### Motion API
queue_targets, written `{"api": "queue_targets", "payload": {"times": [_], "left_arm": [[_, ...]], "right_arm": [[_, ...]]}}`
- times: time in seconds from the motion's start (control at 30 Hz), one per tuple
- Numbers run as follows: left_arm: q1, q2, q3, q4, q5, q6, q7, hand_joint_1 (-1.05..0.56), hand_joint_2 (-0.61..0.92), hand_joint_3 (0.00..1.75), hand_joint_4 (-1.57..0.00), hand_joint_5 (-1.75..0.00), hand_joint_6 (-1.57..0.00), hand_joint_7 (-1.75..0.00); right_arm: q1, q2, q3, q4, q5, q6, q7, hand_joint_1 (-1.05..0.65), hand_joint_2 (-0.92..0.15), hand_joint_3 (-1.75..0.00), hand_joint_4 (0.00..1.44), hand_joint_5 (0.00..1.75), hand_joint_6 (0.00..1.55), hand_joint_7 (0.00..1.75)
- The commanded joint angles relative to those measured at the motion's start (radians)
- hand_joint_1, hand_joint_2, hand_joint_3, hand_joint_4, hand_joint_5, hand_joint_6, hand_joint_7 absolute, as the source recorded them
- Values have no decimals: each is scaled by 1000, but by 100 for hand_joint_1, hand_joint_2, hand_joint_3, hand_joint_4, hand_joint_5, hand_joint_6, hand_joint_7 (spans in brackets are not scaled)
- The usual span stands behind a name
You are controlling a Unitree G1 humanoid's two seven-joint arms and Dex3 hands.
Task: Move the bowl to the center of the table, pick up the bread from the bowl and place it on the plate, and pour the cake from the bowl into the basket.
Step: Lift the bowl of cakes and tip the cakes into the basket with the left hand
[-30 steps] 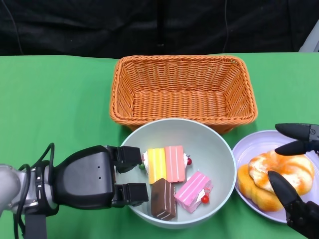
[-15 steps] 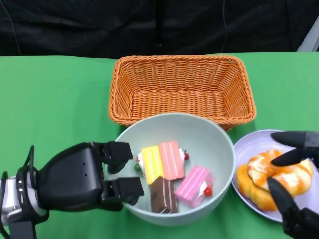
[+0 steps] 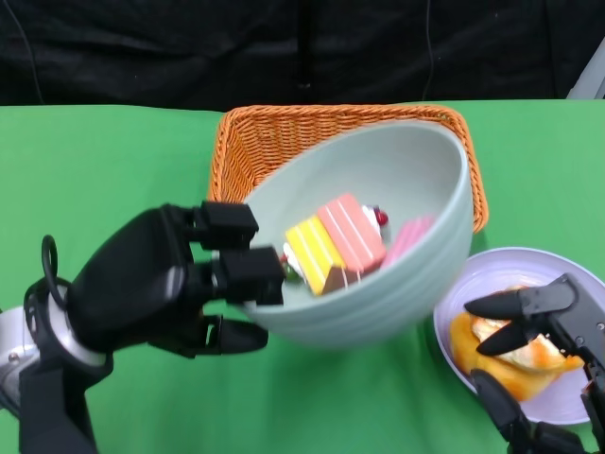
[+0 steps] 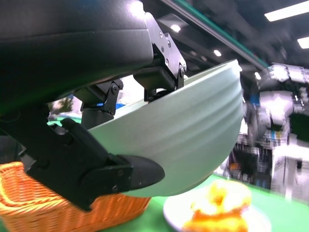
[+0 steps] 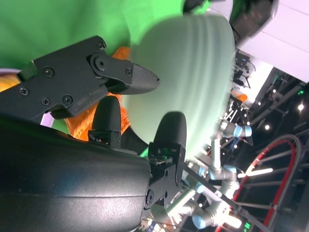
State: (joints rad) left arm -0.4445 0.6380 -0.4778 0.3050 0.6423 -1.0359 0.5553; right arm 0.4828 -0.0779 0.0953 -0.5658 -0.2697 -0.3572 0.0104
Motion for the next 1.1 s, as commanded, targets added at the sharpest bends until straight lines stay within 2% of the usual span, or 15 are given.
{"api": "queue_targets", "payload": {"times": [0.03, 0.17, 0.27, 0.47, 0.7, 0.77, 0.8, 0.93, 1.07, 1.1], "left_arm": [[-2, -31, 42, 0, -151, 17, -140, -14, 25, 157, -102, -175, -78, -175], [-11, -109, 62, 9, -321, 71, -312, -15, 19, 168, -103, -175, -83, -175], [-8, -190, 80, 27, -437, 128, -415, -15, 16, 173, -104, -175, -86, -175], [12, -251, 151, 17, -467, 150, -530, -15, 15, 175, -104, -175, -87, -175], [26, -295, 210, 15, -461, 146, -601, -15, 15, 175, -104, -175, -87, -175], [10, -407, 212, 50, -584, 294, -641, -14, 18, 175, -106, -175, -88, -173], [6, -441, 216, 57, -620, 342, -657, -14, 20, 175, -107, -175, -89, -172], [11, -479, 246, 41, -641, 397, -703, -13, 22, 175, -108, -175, -90, -170], [-49, -639, 296, 133, -737, 579, -691, -16, 21, 170, -102, -175, -91, -166], [-56, -659, 308, 144, -744, 600, -689, -16, 21, 170, -102, -175, -92, -165]], "right_arm": [[4, -12, -1, 16, 26, -3, 10, -13, -46, -113, 52, 155, 47, 133], [-1, -29, -2, 38, 33, -25, 26, 1, -27, -151, 72, 156, 75, 127], [3, -35, 1, 45, 28, -38, 30, 8, -23, -160, 83, 158, 85, 127], [4, -36, 1, 48, 27, -42, 30, 10, -22, -162, 87, 158, 88, 126], [4, -37, 1, 49, 27, -43, 30, 10, -22, -162, 87, 157, 89, 125], [10, -36, 8, 49, 20, -47, 29, 10, -21, -162, 89, 160, 89, 125], [11, -36, 10, 49, 17, -48, 29, 10, -21, -161, 90, 163, 89, 126], [12, -36, 11, 50, 16, -49, 28, 11, -21, -160, 90, 165, 88, 126], [19, -29, 26, 52, 14, -47, 26, 9, -22, -156, 86, 169, 85, 126], [19, -29, 27, 50, 13, -45, 25, 9, -22, -156, 85, 169, 85, 126]]}}
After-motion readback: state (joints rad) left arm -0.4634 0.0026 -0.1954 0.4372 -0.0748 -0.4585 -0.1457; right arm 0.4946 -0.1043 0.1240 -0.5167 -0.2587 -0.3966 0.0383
